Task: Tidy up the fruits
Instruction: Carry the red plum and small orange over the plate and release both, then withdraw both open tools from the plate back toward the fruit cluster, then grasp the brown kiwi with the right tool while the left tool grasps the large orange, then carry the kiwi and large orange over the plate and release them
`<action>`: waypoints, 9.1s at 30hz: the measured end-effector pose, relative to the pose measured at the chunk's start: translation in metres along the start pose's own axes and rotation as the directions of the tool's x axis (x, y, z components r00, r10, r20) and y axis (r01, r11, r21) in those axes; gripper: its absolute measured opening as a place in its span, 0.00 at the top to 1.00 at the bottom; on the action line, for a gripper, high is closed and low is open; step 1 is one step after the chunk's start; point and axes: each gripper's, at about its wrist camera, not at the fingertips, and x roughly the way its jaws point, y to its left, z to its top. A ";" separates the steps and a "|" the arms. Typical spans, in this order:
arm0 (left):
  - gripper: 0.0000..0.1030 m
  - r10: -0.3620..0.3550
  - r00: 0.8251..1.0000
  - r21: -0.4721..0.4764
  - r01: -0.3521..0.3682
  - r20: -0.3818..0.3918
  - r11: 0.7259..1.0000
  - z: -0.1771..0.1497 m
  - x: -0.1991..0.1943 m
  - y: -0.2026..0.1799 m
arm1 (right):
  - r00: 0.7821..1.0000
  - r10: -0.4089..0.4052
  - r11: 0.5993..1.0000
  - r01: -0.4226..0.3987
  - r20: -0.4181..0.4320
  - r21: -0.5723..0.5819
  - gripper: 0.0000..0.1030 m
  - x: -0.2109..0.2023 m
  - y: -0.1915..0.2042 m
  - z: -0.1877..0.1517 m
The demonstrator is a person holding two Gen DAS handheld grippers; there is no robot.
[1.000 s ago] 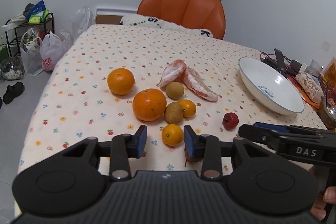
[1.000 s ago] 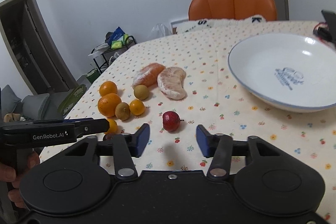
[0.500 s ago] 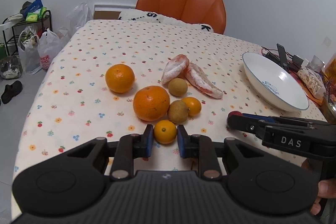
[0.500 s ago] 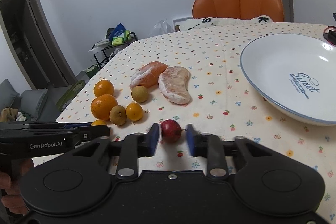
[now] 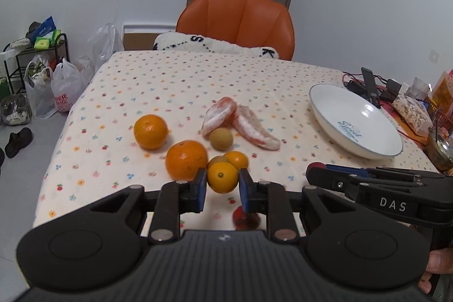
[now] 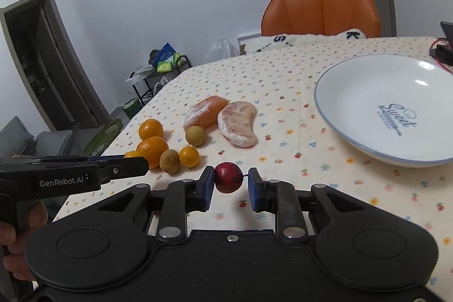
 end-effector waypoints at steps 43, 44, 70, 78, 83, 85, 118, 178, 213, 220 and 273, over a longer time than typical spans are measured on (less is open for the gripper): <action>0.78 -0.073 0.997 0.143 0.069 0.020 0.987 0.028 0.037 -0.129 | 0.981 -0.165 0.981 0.152 0.102 0.119 0.77 -0.055 -0.119 0.014; 0.78 -0.074 0.997 0.145 0.070 0.020 0.987 0.028 0.038 -0.131 | 0.981 -0.168 0.981 0.156 0.099 0.116 0.77 -0.054 -0.119 0.014; 0.78 -0.144 0.990 0.223 0.142 -0.007 0.965 0.046 0.070 -0.171 | 0.971 -0.206 0.973 0.190 0.122 0.130 0.70 -0.074 -0.123 0.010; 0.73 -0.139 0.990 0.210 0.140 -0.015 0.968 0.047 0.069 -0.166 | 0.970 -0.209 0.973 0.193 0.124 0.129 0.63 -0.078 -0.121 0.008; 0.55 -0.108 0.994 0.183 0.109 -0.015 0.977 0.046 0.063 -0.152 | 0.970 -0.205 0.974 0.189 0.133 0.127 0.53 -0.079 -0.117 0.007; 0.44 -0.090 0.996 0.170 0.090 -0.009 0.981 0.045 0.060 -0.146 | 0.969 -0.203 0.974 0.186 0.137 0.127 0.48 -0.079 -0.115 0.006; 0.09 -0.028 0.994 0.002 0.028 0.105 1.000 0.035 -0.010 -0.050 | 0.942 -0.197 0.977 0.167 0.272 0.129 0.00 -0.085 -0.067 0.016; 0.46 -0.026 1.000 -0.160 0.025 -0.004 0.987 0.006 0.015 0.074 | 0.983 0.110 0.988 -0.125 -0.148 -0.090 0.67 0.045 0.060 0.021; 0.61 -0.102 0.994 -0.184 0.094 -0.033 0.978 0.017 0.048 0.064 | 0.981 0.082 0.992 -0.098 -0.178 -0.082 0.74 0.069 0.053 0.025; 0.62 -0.064 0.997 -0.188 0.057 -0.031 0.981 0.018 0.041 0.071 | 0.984 0.067 0.990 -0.086 -0.165 -0.110 0.61 0.075 0.057 0.027; 0.62 -0.102 0.993 -0.010 0.103 0.054 0.995 0.051 0.019 -0.042 | 0.998 -0.028 0.999 0.030 0.054 -0.031 0.76 -0.036 -0.036 0.045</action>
